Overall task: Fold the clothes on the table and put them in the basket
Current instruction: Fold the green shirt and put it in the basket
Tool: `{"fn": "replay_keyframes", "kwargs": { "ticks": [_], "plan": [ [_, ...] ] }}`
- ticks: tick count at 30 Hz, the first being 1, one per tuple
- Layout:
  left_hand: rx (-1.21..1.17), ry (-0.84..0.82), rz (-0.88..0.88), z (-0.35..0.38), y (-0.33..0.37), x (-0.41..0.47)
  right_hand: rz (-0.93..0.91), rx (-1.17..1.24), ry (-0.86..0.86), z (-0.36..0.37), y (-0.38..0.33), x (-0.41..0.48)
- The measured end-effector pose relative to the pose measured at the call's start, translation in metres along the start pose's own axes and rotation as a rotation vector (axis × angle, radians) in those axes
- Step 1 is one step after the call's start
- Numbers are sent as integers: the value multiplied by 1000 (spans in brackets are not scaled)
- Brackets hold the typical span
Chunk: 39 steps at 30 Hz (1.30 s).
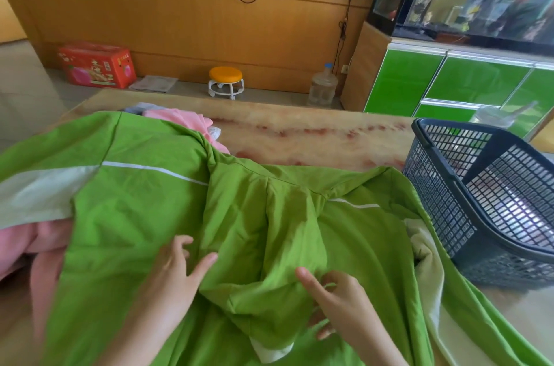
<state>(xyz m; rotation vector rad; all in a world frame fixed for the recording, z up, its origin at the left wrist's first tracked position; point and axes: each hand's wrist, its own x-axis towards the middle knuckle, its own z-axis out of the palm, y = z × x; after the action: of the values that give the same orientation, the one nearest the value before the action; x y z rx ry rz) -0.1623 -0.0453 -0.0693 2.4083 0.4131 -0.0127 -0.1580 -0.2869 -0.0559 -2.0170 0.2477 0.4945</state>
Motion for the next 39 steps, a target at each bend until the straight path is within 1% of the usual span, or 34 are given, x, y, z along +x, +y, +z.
{"fn": "replay_keyframes", "kwargs": {
  "ticks": [2,4,6,8,9,10,12,13,15,18,20,22,24,25,26,27,29,30,31,33,36,37,39],
  "plan": [
    [-94,-125,-83,3,2,-3,11,96,-14,13,1,2],
    [-244,-166,-89,10,5,-2,-12,211,18,22,4,4],
    [-588,-148,-116,10,12,-4,-41,424,43,22,4,6],
    [-921,-62,-123,3,19,-7,-49,643,-5,16,3,4],
    [-976,-21,-93,1,18,-9,-68,650,-7,13,7,4],
    [-973,-14,-56,1,17,-12,-90,558,24,11,12,3],
    [-902,-63,-11,7,12,-20,-128,273,156,9,24,2],
    [-894,-115,-34,11,7,-24,-138,164,228,8,26,-1],
    [-924,-206,-83,17,1,-30,-165,69,292,4,20,-10],
    [-844,-216,3,26,0,-34,-151,83,255,8,9,-6],
    [-778,-204,59,30,6,-36,-176,-30,279,19,7,7],
    [-778,-149,83,30,8,-35,-253,17,316,27,6,11],
    [-830,-68,111,26,8,-34,-354,67,379,23,9,11],
    [-829,-62,111,26,5,-35,-370,73,391,16,13,10],
    [-799,-93,107,27,2,-35,-352,60,372,11,17,10],
    [-732,-157,101,28,-1,-36,-308,22,324,7,21,10],
    [-541,-272,107,32,-9,-38,-192,-200,222,2,34,11],
    [-474,-263,134,30,-13,-38,-182,-326,221,1,39,11],
    [-431,-214,155,28,-14,-34,-215,-391,263,-2,41,12],
    [-347,-94,197,18,-11,-24,-277,-322,333,-13,38,16],
    [-311,53,239,1,-2,9,-260,-123,372,-32,24,41],
    [-316,77,230,-2,2,26,-249,-83,392,-38,21,56],
    [-368,59,188,-5,10,60,-212,-26,417,-47,10,87]
  ]
}}
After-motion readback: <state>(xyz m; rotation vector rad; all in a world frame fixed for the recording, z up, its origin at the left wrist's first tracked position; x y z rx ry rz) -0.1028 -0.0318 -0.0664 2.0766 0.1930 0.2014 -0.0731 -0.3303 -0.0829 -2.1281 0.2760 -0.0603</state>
